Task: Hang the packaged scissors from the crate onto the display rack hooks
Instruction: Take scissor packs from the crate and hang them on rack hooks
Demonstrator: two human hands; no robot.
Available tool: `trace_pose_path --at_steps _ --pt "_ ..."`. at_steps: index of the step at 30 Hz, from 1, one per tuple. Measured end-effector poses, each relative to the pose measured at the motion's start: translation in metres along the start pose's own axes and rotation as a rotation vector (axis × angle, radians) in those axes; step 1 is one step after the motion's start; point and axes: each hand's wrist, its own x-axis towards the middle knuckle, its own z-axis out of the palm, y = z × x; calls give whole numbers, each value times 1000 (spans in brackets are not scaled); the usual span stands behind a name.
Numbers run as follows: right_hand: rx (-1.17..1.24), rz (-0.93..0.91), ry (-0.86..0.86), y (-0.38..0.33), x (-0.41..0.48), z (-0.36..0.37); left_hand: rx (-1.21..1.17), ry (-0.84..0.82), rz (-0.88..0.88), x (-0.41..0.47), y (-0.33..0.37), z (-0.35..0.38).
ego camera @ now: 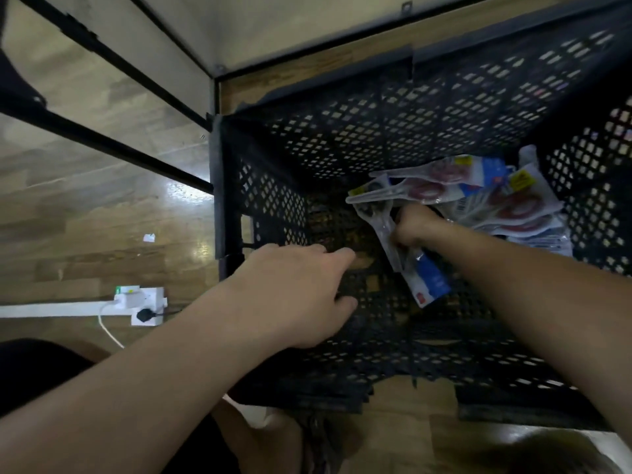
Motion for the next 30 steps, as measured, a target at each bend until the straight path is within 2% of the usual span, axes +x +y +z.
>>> trace_pose_path --at_steps 5,8,10,13,17,20,25,28,30 --pt "-51 -33 -138 10 -3 -19 -28 -21 -22 8 4 -3" --pt "217 4 -169 8 -1 2 -32 -31 -18 5 10 -4" --pt "327 32 -115 2 1 17 -21 -28 -18 4 11 -2" --pt "184 31 -7 -4 4 26 -14 -25 -25 2 18 3" --pt "129 37 14 -2 13 27 -36 -4 9 -6 26 7" --pt "55 -47 29 -1 14 24 -48 -1 -23 -5 15 4" --pt "-52 -100 -126 6 12 -1 -41 -79 -68 -6 3 8" --pt "-23 -115 -147 10 9 -17 -59 -92 -69 -6 4 8" --pt "-13 -128 -237 9 0 -21 -72 -92 -68 -5 5 6"
